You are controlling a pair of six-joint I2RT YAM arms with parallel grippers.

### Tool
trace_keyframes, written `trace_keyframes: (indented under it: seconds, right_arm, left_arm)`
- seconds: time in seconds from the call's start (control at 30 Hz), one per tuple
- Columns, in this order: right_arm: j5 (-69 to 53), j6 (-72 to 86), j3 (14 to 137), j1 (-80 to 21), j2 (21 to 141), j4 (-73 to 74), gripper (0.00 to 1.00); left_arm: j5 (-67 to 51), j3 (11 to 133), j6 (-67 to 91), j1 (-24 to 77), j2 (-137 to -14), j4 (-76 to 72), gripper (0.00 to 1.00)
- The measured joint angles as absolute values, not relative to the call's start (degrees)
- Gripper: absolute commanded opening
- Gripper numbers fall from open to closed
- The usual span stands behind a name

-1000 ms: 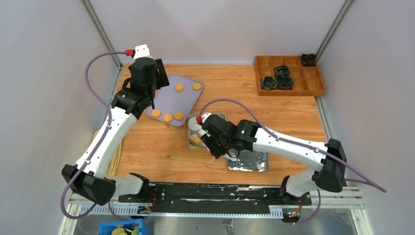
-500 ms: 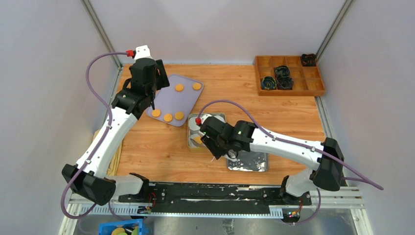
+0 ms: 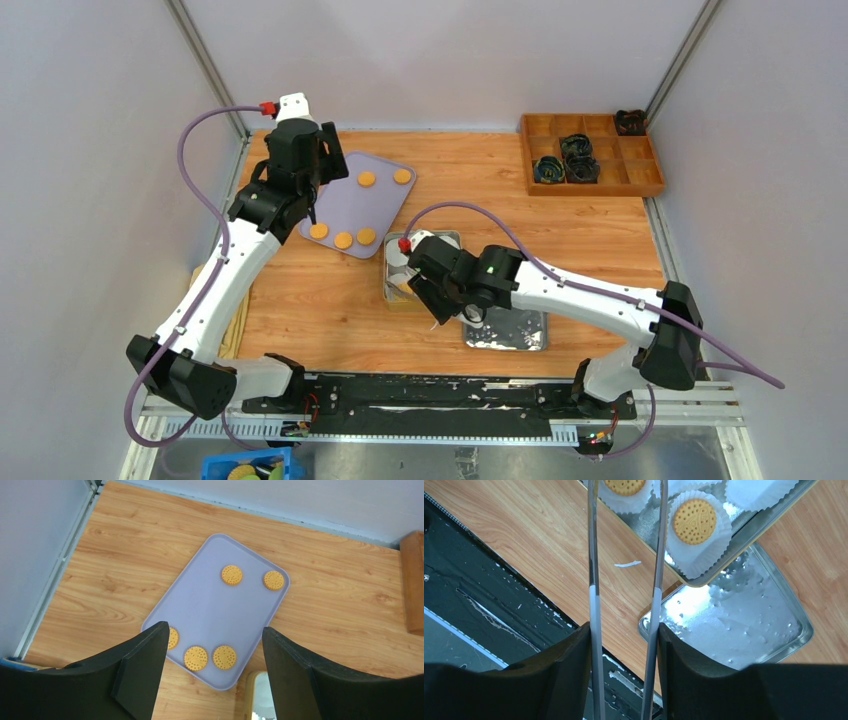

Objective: Pack the cookies

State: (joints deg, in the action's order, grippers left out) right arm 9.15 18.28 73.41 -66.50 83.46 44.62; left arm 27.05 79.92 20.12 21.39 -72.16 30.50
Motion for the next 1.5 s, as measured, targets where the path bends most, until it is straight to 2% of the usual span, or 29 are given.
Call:
trace_keyframes:
  seconds: [0.33, 0.63, 1.17, 1.5]
  right_arm:
    - [11.2, 17.82, 74.87, -66.52, 83.42, 44.71, 0.5]
    - [17.61, 13.3, 84.07, -65.47, 84.68, 43.22, 0.51]
    - [13.37, 5.78, 104.62, -50.96, 115.13, 35.03, 0.45]
    - [6.94, 5.06, 115.13, -47.09, 123.46, 33.04, 0.5]
  left_arm:
    - [26.46, 79.92, 19.97, 21.39, -71.72, 30.5, 0.75]
    - [26.13, 79.92, 19.94, 21.39, -71.61, 30.13, 0.75]
    - [26.81, 79.92, 19.05, 21.39, -71.46, 29.23, 0.75]
    - [28.38, 79.92, 18.39, 21.39, -70.74, 28.8, 0.75]
